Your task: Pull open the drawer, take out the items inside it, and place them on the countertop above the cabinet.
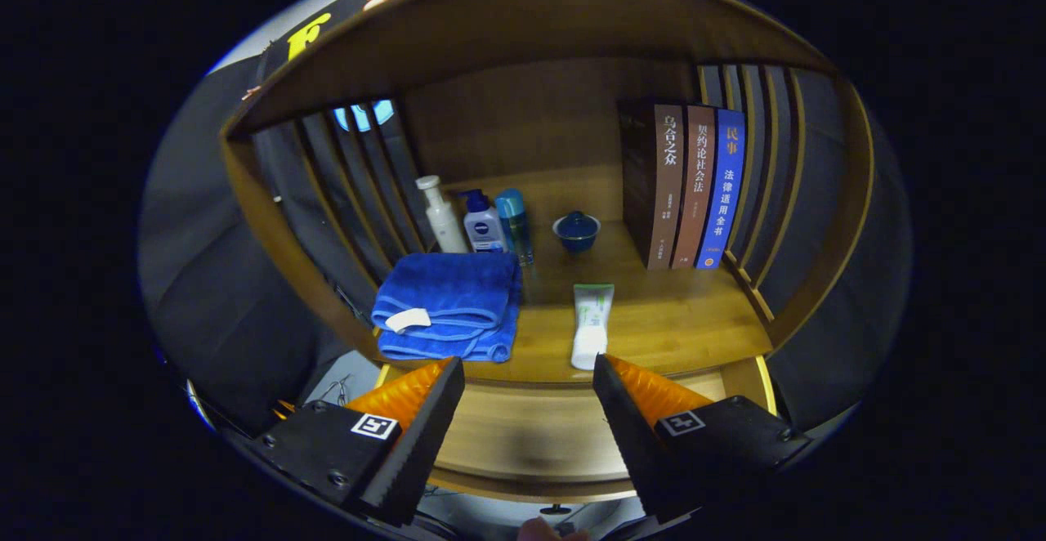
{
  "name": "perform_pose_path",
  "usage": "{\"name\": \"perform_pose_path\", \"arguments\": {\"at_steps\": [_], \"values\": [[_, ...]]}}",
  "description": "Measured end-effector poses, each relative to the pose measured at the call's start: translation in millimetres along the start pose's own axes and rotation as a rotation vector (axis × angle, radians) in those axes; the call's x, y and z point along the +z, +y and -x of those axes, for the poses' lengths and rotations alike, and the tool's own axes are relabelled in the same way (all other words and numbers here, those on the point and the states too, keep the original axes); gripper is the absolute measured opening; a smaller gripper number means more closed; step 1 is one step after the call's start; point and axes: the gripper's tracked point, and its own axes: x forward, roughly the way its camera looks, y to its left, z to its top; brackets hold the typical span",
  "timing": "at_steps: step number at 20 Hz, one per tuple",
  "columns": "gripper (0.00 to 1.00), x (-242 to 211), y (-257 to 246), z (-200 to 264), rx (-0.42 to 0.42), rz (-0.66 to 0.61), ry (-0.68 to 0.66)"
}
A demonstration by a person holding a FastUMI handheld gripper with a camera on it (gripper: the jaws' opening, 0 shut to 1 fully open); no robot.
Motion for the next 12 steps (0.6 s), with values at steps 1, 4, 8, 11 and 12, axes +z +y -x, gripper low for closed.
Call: {"name": "perform_pose_path", "arguments": {"at_steps": [1,4,8,11,12], "values": [[1.00,-7.2,-0.4,5.6,0.008,-0.012,-0.027],[1.00,-21.5,-3.7,28.9,0.000,-0.012,-0.122],[1.00,-48.6,-13.4,56.8,-0.066,0.060,-0.277],[1.00,-64.7,-11.4,82.9,-0.099,0.099,-0.396],[1.00,-72.4,-10.0,89.1,-0.105,0.100,-0.427]]}}
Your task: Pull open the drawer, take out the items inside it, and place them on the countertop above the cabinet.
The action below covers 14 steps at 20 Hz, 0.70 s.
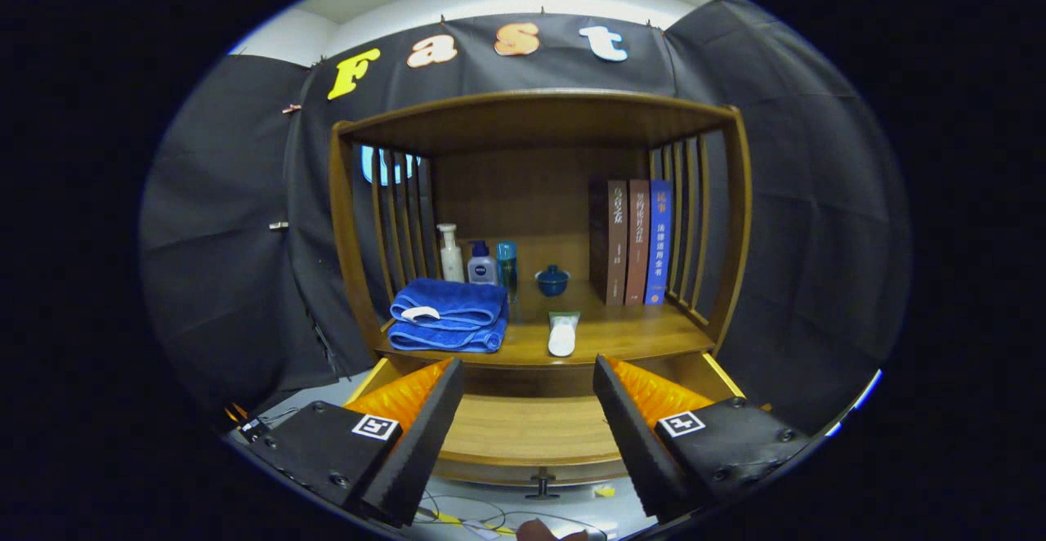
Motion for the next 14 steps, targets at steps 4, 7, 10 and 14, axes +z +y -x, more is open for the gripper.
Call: {"name": "perform_pose_path", "arguments": {"at_steps": [4,7,10,14], "values": [[1.00,-29.6,-3.2,29.7,-0.051,0.060,-0.106],[0.99,-68.6,-3.4,38.4,-0.068,0.065,-0.140],[1.00,-115.5,-12.6,32.2,-0.091,0.055,-0.110],[1.00,-162.8,-16.5,19.8,-0.085,0.064,-0.058]]}}
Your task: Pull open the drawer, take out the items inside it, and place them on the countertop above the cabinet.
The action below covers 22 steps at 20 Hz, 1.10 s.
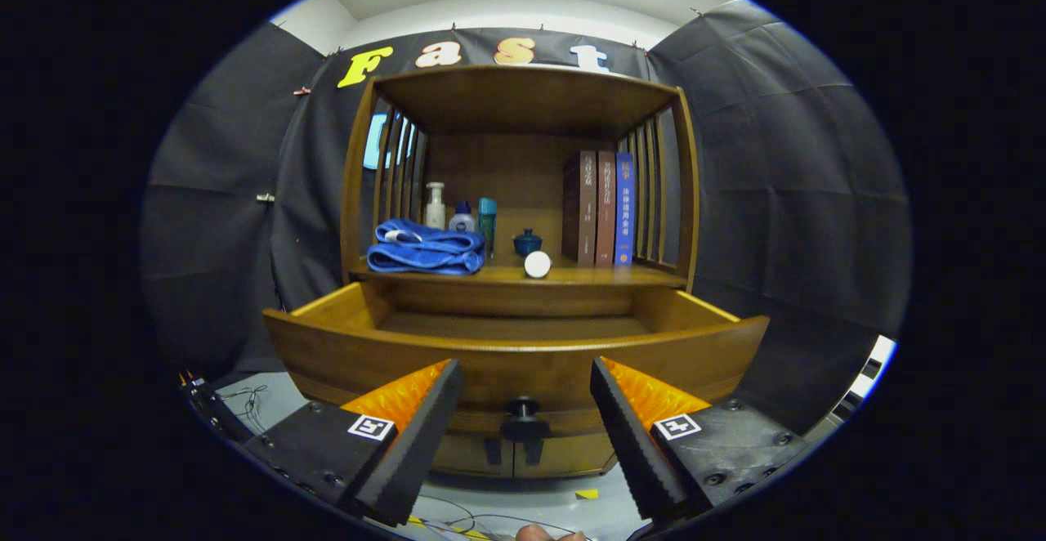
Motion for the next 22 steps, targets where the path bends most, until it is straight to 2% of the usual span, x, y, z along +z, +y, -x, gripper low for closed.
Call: {"name": "perform_pose_path", "arguments": {"at_steps": [6,8,15,22], "values": [[1.00,-22.6,-0.4,-33.8,-0.005,-0.023,0.053],[1.00,-28.3,6.1,-37.4,0.025,-0.047,0.073],[1.00,-18.4,6.6,-48.3,0.011,-0.051,0.042],[1.00,-11.8,9.4,-104.9,0.008,-0.047,0.046]]}}
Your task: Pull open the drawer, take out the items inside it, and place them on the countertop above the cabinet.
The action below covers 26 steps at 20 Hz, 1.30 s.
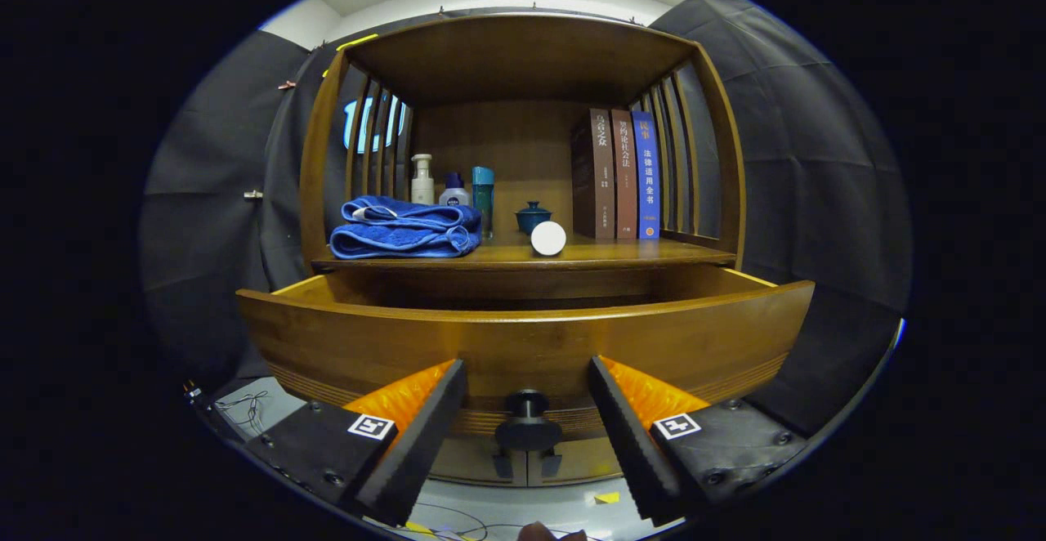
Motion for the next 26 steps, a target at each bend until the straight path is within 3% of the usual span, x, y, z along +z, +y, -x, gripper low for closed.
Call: {"name": "perform_pose_path", "arguments": {"at_steps": [17,26], "values": [[1.00,10.3,7.0,-96.1,-0.008,-0.006,0.010],[1.00,16.9,7.7,-95.8,-0.011,0.024,0.006]]}}
